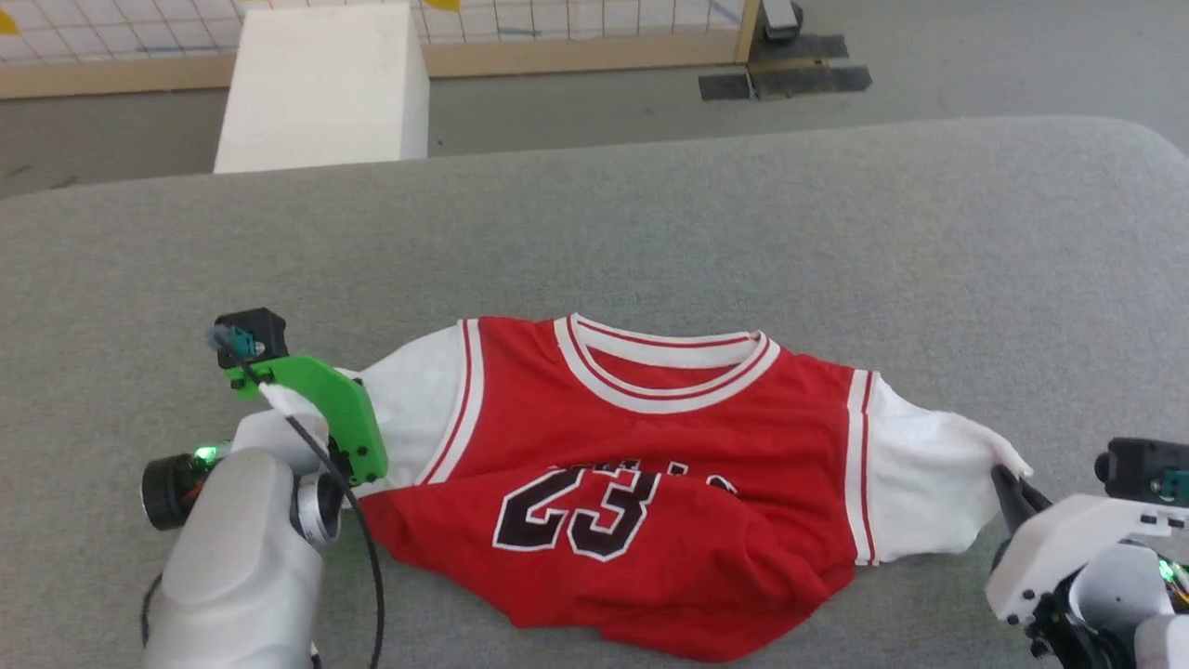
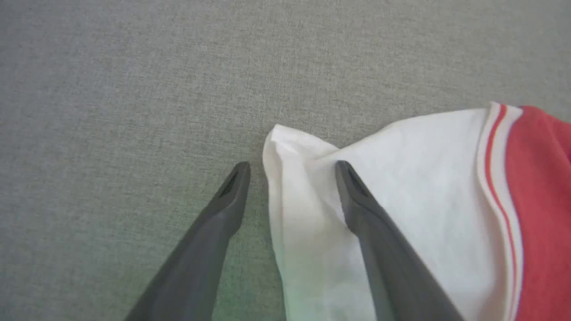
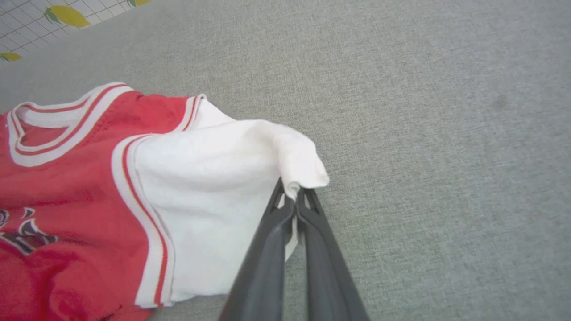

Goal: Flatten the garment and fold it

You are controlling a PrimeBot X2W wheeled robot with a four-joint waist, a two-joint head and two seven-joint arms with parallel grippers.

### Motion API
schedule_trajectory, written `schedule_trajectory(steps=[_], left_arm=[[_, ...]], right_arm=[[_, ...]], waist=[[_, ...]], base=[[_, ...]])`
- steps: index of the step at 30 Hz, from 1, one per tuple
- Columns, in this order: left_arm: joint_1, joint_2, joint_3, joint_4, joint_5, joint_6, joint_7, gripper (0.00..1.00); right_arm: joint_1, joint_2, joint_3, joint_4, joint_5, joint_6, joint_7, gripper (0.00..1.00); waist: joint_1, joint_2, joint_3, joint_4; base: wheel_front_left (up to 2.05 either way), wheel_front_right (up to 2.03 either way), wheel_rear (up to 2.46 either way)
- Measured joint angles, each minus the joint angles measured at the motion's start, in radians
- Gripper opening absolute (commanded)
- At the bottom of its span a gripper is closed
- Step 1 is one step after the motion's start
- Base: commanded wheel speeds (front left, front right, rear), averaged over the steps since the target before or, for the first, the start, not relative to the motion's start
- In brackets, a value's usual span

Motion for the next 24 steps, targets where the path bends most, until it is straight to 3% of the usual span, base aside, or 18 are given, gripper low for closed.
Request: schedule_trajectory(steps=[6,7,8,18,24], left_arm=[[-0.059,0.032,-0.014,0.044,0.012,-0.020,0.141,1.00],[-0.068,0.035,-0.018,0.044,0.010,-0.026,0.164,0.95],[-0.078,0.050,-0.031,0.041,0.008,-0.044,0.206,0.00],[-0.072,0.076,-0.048,-0.042,-0.053,-0.154,0.360,0.00],[-0.043,0.117,-0.070,-0.196,-0.105,-0.235,0.369,0.00]], right_arm=[[-0.021,0.000,0.022,-0.005,0.015,0.000,-0.005,0.00],[-0.021,0.000,0.023,-0.005,0.016,0.000,-0.005,0.00],[-0.021,0.000,0.025,-0.004,0.017,0.000,-0.005,0.00],[-0.058,0.000,0.039,-0.014,-0.004,0.000,0.023,0.00],[-0.160,-0.014,0.105,-0.080,-0.088,0.000,0.124,0.00]], waist=[[0.0000,0.0000,0.050,-0.025],[0.0000,0.0000,0.058,-0.028],[0.0000,0.0000,0.069,-0.033],[0.0001,0.0000,0.069,-0.027],[0.0000,0.0000,0.064,-0.013]], base=[[0.00,0.00,0.00],[0.00,0.00,0.00],[0.00,0.00,0.00],[0.00,0.00,0.00],[0.00,0.00,0.00]])
